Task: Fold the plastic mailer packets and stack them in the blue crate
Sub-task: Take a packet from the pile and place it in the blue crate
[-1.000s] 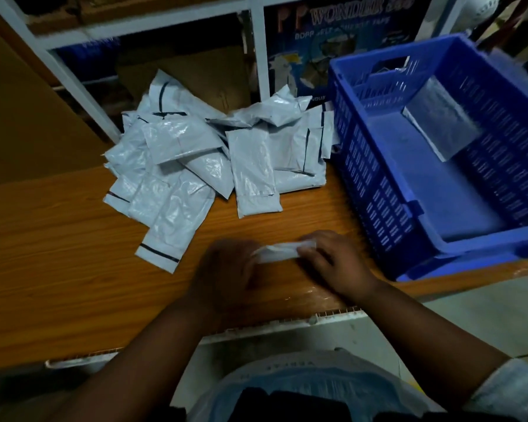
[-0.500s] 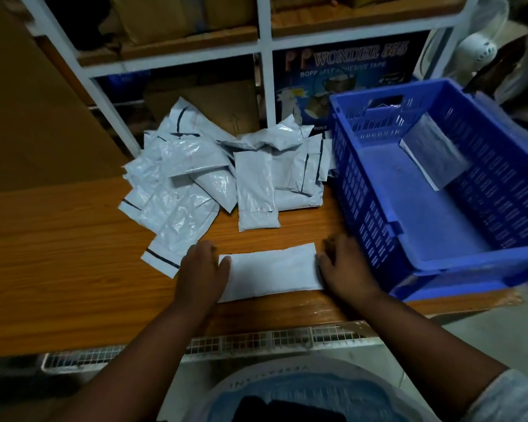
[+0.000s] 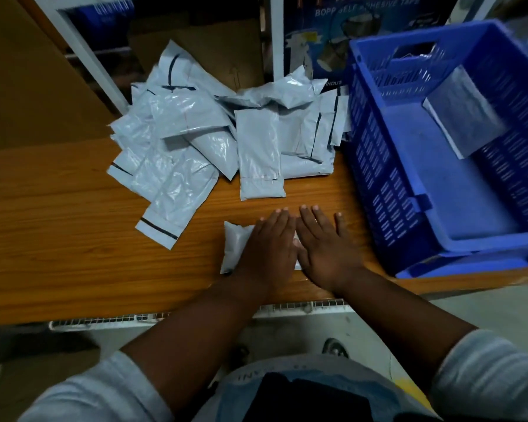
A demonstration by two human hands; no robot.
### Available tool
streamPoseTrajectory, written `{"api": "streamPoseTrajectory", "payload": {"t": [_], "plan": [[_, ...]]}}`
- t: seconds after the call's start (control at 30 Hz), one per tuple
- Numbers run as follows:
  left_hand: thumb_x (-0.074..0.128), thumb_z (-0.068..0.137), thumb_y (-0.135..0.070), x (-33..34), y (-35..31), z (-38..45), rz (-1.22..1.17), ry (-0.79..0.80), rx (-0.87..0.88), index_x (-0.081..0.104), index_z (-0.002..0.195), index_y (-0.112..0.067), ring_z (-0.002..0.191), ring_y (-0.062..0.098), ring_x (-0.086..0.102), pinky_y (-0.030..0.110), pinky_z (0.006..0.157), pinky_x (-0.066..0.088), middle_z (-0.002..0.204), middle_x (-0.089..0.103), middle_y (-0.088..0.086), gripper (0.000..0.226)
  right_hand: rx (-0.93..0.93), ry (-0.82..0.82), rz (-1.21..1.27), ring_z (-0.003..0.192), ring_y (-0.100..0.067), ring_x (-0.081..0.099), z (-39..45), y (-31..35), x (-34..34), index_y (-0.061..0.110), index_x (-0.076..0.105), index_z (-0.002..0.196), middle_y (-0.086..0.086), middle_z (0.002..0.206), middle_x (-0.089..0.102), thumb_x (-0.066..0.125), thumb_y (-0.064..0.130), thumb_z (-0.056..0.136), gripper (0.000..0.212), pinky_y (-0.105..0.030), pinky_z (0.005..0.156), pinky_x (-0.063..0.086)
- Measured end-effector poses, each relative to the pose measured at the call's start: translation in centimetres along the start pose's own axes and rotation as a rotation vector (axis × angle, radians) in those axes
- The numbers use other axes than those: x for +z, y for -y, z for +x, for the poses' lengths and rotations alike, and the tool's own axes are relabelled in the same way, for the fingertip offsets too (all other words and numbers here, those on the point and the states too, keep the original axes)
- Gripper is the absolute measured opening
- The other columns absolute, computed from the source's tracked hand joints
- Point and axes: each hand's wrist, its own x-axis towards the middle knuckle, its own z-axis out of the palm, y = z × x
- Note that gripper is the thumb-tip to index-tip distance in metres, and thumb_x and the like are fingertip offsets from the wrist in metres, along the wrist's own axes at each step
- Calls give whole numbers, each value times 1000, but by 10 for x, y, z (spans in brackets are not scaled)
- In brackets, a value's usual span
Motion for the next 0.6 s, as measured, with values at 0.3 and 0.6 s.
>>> {"api": "streamPoseTrajectory", "payload": {"t": [0.3,0.6], "plan": [[14,112,-48,15,9,1,5,-6,21,29,168,-7,165,28,15,53,133,15,177,20,13,70,-12,69,-22,165,-25,-9,5,1,-10,24,2,172,-1,180,-7,6,55,110,70,-64,129,-4],[37,112,-35,-23,27,-11,-519,-206,-108,49,158,-15,159,9,27,37,132,21,170,40,3,52,-66,-71,185,158,-26,30,20,31,-16,20,37,163,-9,168,39,29,46,114,56,-53,132,16]]}}
